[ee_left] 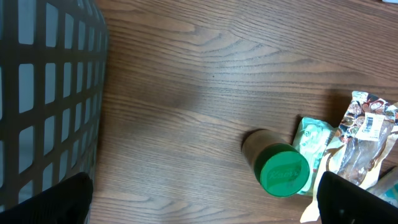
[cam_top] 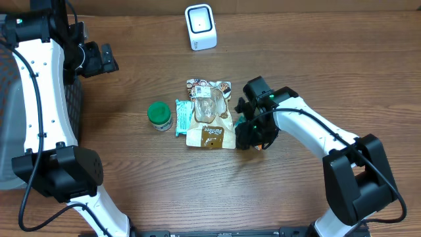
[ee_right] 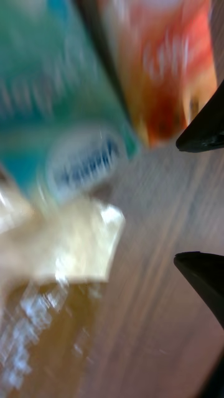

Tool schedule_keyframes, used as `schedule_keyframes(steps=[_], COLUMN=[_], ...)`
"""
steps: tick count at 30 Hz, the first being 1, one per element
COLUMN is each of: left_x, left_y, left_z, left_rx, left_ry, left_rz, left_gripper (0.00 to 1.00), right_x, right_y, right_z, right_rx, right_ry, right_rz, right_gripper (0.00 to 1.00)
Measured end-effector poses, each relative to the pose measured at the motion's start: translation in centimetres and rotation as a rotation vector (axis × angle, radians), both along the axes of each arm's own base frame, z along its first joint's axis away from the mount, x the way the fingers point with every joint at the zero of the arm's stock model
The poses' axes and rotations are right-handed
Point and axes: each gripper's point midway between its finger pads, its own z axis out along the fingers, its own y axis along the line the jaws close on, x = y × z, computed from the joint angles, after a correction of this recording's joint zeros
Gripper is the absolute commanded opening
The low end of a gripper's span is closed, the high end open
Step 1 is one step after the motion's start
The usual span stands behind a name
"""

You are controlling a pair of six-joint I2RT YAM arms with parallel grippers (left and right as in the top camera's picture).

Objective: Scan the item barcode

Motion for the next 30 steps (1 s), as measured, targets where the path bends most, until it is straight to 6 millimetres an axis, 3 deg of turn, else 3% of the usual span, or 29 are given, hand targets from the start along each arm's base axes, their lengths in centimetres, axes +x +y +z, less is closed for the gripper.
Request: schedule_keyframes(steps=[9, 21, 30], left_x=[0.0, 0.0, 0.0], left_y=[0.0, 0.0, 0.0], left_z=[0.0, 0.0, 0.0], left_rx=[0.000, 0.000, 0.000], left_ry=[0.000, 0.000, 0.000], left_rz=[0.000, 0.000, 0.000], left_gripper=[1.00, 0.99, 1.00], right_x=[-1.5, 1.0, 4.8], right_y=[2.1, -0.6, -4.1], right_z=[0.0, -1.8, -1.7], right_rx=[0.028, -0.109, -0.114], right_ry=[-0.009, -0.067, -0.100], right_rz=[0.149, 0.067, -0.219], right_gripper=[0.56, 0.58, 0.57])
